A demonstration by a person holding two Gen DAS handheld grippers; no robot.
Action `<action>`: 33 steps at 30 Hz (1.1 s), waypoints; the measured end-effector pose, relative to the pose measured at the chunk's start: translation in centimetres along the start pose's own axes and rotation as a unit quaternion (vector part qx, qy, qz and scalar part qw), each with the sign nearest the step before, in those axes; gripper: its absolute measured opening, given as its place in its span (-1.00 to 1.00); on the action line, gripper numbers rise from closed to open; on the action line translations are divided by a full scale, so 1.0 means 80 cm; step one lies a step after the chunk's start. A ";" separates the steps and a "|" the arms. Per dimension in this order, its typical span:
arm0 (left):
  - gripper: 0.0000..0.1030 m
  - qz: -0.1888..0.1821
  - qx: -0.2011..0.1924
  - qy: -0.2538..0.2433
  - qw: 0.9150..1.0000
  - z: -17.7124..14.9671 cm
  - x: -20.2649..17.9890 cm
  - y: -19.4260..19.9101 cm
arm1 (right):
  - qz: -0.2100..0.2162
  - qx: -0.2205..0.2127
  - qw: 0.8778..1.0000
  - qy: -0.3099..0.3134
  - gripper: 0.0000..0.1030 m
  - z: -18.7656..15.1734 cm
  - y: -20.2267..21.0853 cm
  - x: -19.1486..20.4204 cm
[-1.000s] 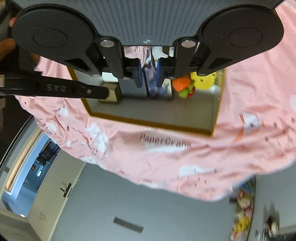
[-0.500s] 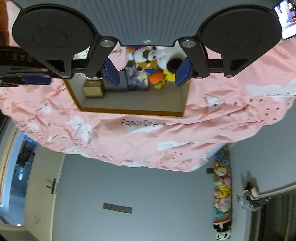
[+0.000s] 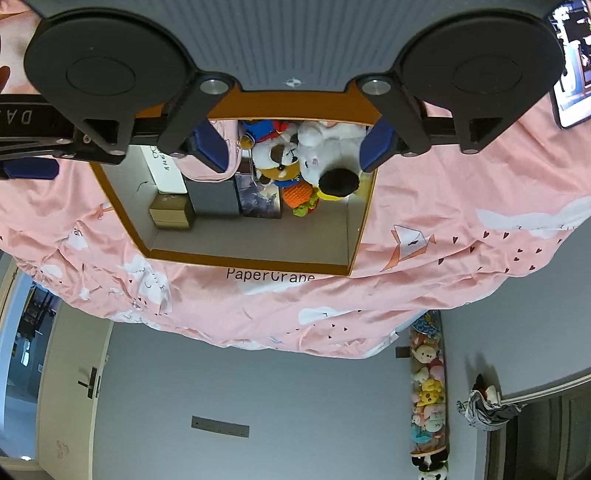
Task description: Organize objects
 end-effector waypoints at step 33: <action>1.00 0.019 -0.019 0.009 1.000 -0.033 0.005 -0.017 | -0.028 -0.019 0.999 -0.025 0.95 -0.041 -0.028 -0.011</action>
Point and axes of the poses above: each gripper's, at about its wrist camera, not at the fingertips, and y roughly against the way its jaws point, x to its left, z to its top, the point moved 6 cm from there along -y, roughly the way its jaws point, and after that the axes turned 3 degrees about -y, right-handed, at the moved point
